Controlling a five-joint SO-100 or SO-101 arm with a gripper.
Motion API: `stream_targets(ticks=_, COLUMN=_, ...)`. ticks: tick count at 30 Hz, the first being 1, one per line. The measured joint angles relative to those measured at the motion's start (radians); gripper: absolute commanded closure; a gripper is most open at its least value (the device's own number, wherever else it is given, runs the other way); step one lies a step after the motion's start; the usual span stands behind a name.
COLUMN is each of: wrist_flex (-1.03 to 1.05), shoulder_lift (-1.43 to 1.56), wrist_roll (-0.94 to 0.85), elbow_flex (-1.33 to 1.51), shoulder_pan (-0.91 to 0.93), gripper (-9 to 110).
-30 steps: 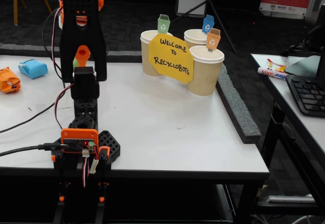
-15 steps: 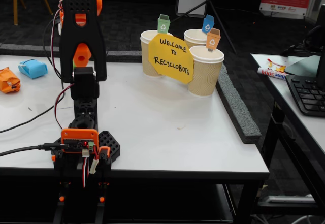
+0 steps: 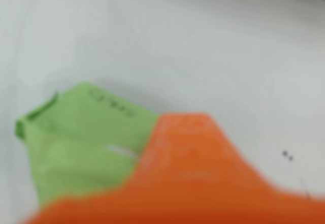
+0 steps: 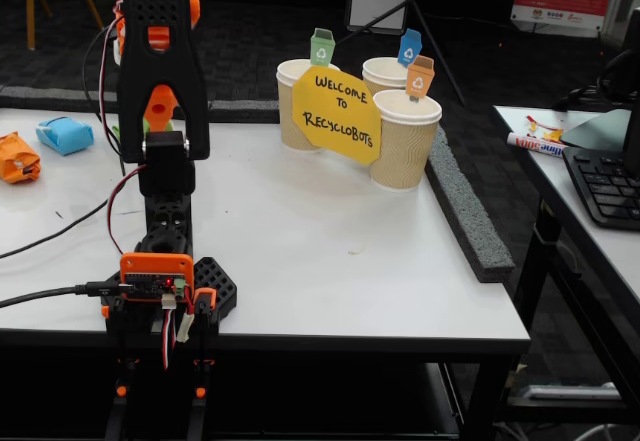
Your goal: Sort rubbish by color.
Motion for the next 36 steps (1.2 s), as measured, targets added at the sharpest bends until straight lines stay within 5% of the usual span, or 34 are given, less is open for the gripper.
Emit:
stream_targets(ticks=8, wrist_flex=0.054, shoulder_lift=0.152, wrist_roll=0.000, elbow_flex=0.041, shoulder_pan=0.000, gripper=101)
stream_targets(ticks=24, wrist_flex=0.147, shoulder_lift=1.101, wrist_roll=0.000, elbow_flex=0.609, shoulder_pan=0.006, gripper=101)
stream_targets(ticks=36, wrist_flex=0.319, shoulder_lift=1.605, wrist_roll=0.000, elbow_flex=0.683, shoulder_pan=0.017, gripper=101)
